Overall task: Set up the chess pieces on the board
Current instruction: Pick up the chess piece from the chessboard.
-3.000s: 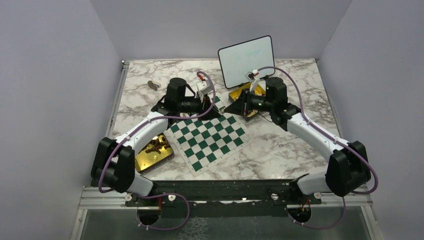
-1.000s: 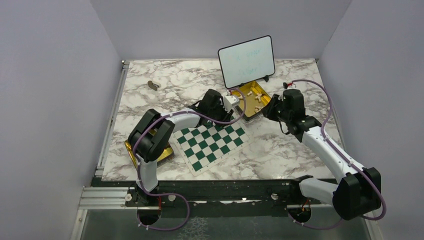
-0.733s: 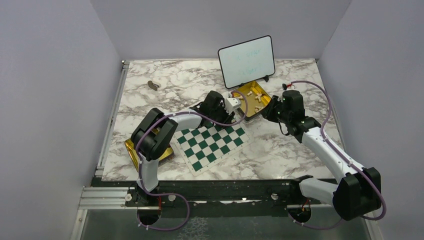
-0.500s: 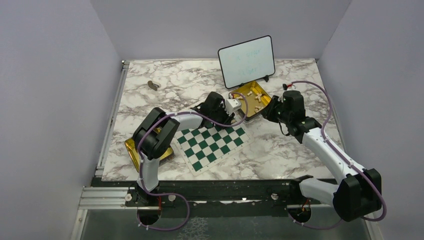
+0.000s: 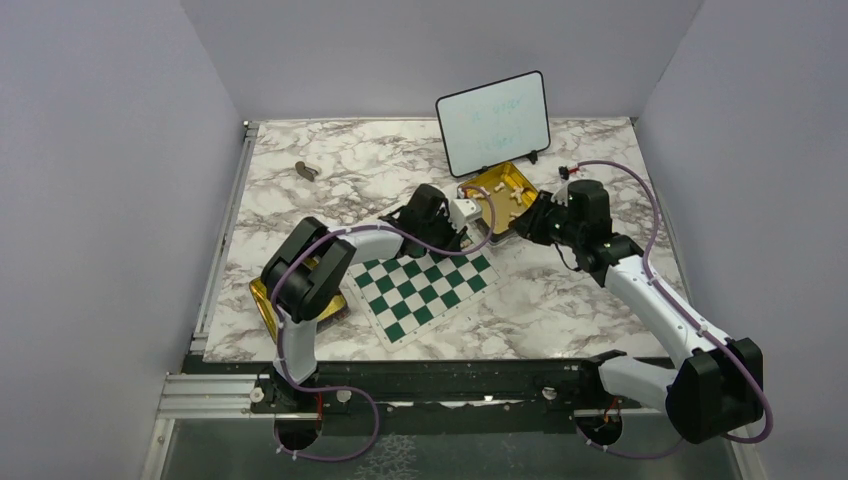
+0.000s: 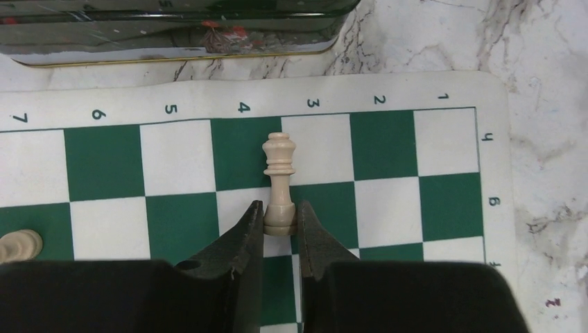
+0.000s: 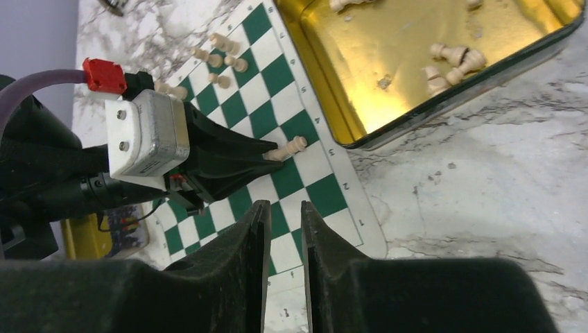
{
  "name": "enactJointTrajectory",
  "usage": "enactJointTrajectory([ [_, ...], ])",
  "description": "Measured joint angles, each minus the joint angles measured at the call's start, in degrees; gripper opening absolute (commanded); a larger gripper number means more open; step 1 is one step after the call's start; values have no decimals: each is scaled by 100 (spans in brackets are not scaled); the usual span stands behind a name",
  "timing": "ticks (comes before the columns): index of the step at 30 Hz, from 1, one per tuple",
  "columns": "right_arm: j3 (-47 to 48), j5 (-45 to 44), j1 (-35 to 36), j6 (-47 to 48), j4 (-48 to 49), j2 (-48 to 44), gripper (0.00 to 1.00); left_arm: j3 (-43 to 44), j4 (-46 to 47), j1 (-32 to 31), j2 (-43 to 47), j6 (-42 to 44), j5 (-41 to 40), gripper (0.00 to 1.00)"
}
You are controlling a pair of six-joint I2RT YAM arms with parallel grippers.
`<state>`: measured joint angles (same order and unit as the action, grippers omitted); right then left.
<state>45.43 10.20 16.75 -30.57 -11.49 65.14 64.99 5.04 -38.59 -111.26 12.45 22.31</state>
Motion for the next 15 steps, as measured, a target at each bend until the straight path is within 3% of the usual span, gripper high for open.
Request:
enactJointTrajectory([
  [7,7,1117,0,-179,225,131,38,-487,168,-17,763,-267,33,0],
  [15,42,2529,0,-396,472,734,36,-1167,855,-17,1829,-533,437,0],
])
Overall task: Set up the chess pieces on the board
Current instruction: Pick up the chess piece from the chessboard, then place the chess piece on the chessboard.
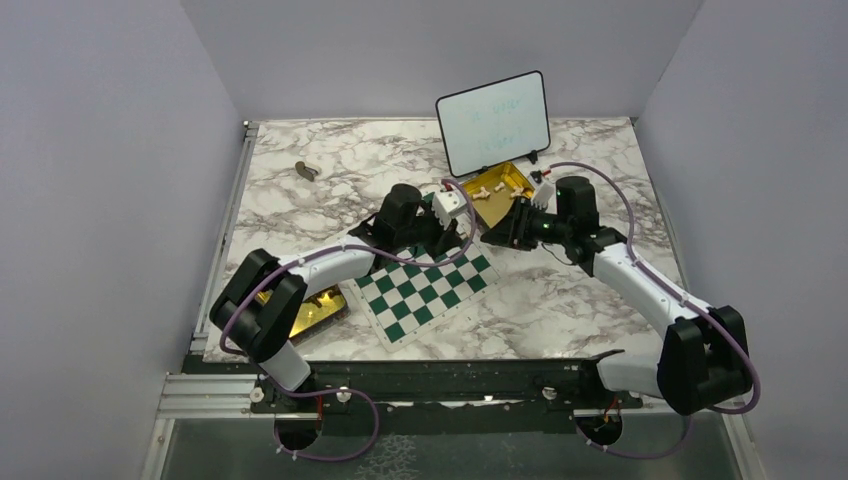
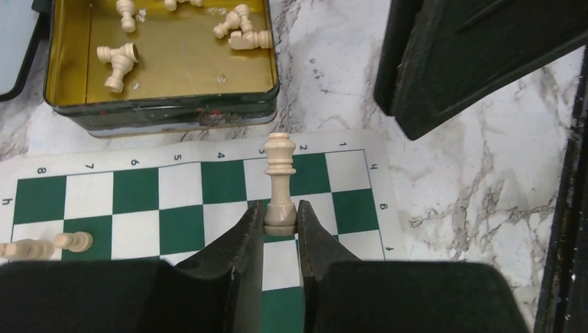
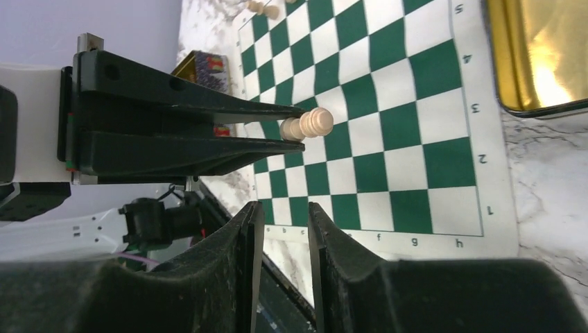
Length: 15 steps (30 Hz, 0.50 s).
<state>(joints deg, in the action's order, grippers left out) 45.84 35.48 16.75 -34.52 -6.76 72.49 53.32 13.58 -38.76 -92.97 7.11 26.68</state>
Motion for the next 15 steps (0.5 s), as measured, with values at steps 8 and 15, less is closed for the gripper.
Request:
enactJointTrajectory([
  [8,0,704,0,-245,367,212,41,-140,201,0,297,-17,407,0],
  [15,0,898,0,-413,546,382,46,-175,219,0,433,-13,603,0],
])
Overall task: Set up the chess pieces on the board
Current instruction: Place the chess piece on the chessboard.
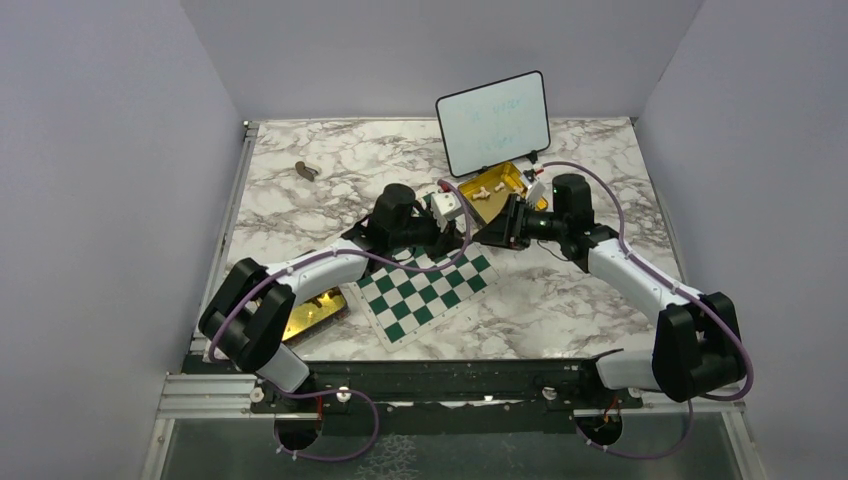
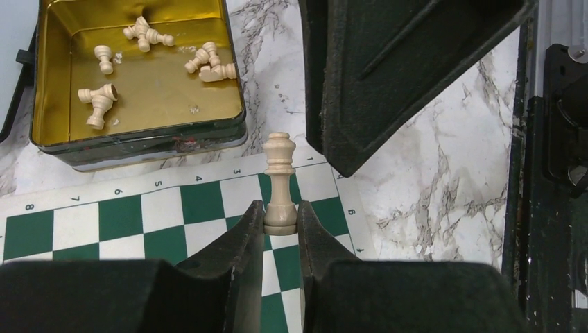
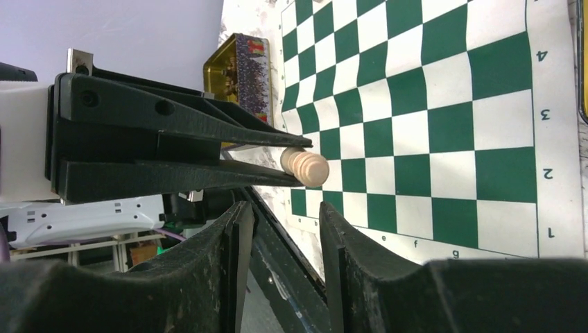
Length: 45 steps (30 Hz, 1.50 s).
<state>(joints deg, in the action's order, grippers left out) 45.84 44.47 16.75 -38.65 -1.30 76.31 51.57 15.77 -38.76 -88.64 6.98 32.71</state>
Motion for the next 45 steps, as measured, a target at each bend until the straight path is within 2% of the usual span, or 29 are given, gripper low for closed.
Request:
enactJointTrajectory([
  [16,0,144,0,-396,525,317,32,-146,50,0,199,166,315,0],
  [22,0,205,0,-428,584,332,33,-146,83,2,210,208,323,0],
  [26,0,286,-20,-426,597,372,31,-146,83,0,210,210,330,0],
  [29,0,313,-26,-426,599,398,26,-146,85,0,210,212,332,0],
  [32,0,326,-28,-428,608,417,16,-146,83,0,216,221,330,0],
  [35,0,330,-37,-433,619,422,15,-149,85,2,223,210,319,17],
  [39,44,297,-35,-431,612,422,14,-149,83,0,262,70,157,49],
  [41,122,225,-35,-417,588,420,14,-149,39,0,328,-35,-46,57],
  [45,435,-66,-33,-317,452,420,14,-122,-339,0,538,-192,-457,68],
])
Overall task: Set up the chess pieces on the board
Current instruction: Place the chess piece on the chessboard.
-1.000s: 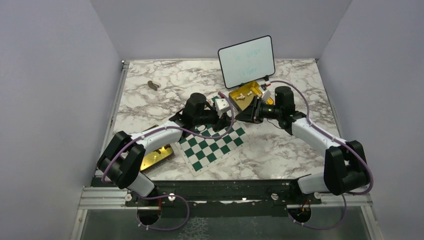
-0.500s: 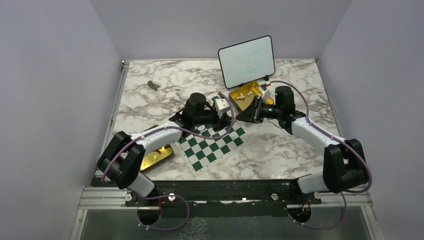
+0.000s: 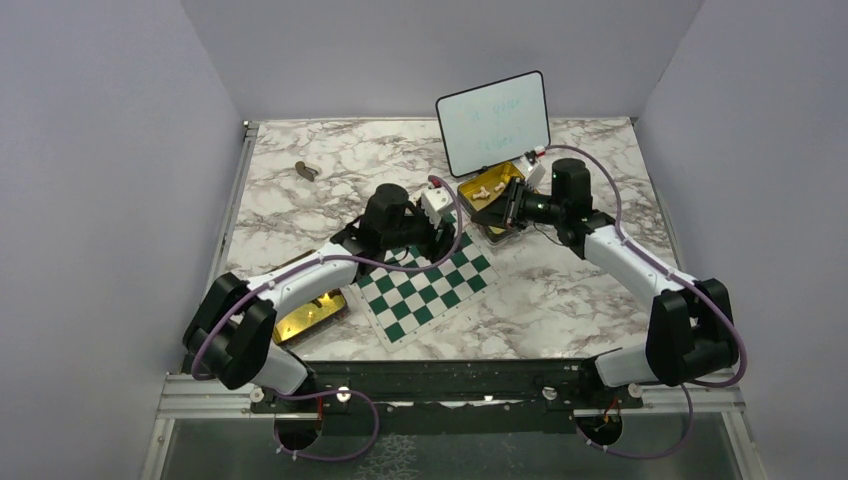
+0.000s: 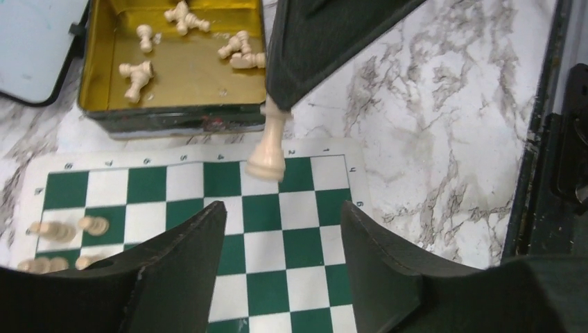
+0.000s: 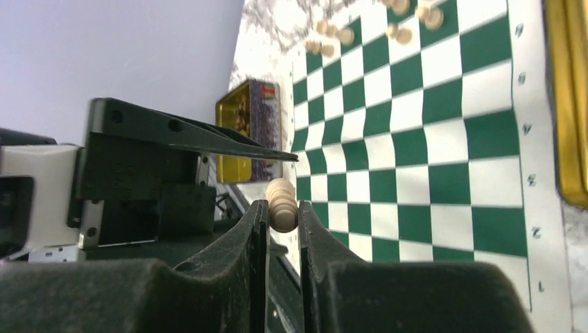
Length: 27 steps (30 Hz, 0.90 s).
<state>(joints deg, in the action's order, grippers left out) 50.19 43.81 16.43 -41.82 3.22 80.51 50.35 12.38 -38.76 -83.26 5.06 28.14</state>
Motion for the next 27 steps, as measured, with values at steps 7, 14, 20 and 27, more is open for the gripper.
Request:
enactJointTrajectory([
  [7,861,-625,22,306,-264,223,13,63,-861,13,557,-299,-953,99],
  [14,2079,-1908,564,1034,-1121,949,13,-282,-1569,81,1725,-570,-1766,99],
  [20,3241,-3161,1537,1716,-1714,1698,13,-459,-2439,323,2680,-1211,-2730,99],
  [27,4315,-4179,2402,2343,-1989,2793,13,-848,-2852,1248,3510,-1600,-3154,99],
])
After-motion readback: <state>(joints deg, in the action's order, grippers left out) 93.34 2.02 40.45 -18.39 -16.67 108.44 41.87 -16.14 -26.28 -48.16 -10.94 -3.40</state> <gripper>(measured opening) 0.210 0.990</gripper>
